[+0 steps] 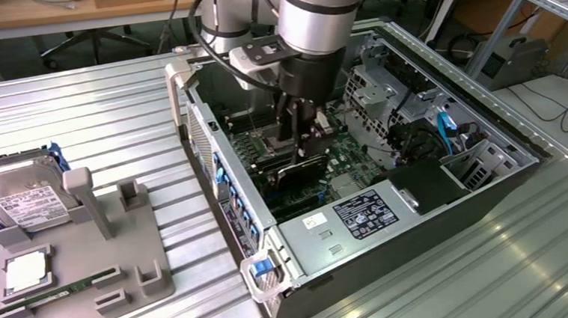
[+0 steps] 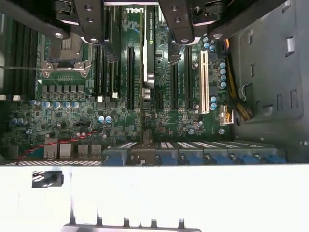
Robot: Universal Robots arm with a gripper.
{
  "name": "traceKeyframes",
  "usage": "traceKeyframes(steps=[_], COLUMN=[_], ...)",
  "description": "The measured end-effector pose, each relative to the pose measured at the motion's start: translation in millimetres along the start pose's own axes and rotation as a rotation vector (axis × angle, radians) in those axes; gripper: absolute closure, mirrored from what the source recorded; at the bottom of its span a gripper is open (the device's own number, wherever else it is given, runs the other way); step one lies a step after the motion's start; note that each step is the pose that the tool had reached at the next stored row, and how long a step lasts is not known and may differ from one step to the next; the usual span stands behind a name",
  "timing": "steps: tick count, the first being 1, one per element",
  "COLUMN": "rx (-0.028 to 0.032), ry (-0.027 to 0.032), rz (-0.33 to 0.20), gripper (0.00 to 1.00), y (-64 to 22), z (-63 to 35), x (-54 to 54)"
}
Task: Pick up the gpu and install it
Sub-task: 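Insert the gpu into the slot, then press down on the gpu until it lock into place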
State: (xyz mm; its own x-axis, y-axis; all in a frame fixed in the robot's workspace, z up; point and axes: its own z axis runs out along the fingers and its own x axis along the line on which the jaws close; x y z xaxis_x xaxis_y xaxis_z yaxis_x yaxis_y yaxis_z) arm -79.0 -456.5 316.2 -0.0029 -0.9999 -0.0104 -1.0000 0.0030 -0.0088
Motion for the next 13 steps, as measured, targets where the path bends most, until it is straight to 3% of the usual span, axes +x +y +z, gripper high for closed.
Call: traceKeyframes(steps=[4, 13], rx=[0.0002, 0.0002], ry=[0.0001, 0.0000], rz=[0.000, 0.000], gripper=[0.48, 0.48], y=[-0.1, -0.1], z=[-9.5, -10.3], x=[-0.1, -0.1])
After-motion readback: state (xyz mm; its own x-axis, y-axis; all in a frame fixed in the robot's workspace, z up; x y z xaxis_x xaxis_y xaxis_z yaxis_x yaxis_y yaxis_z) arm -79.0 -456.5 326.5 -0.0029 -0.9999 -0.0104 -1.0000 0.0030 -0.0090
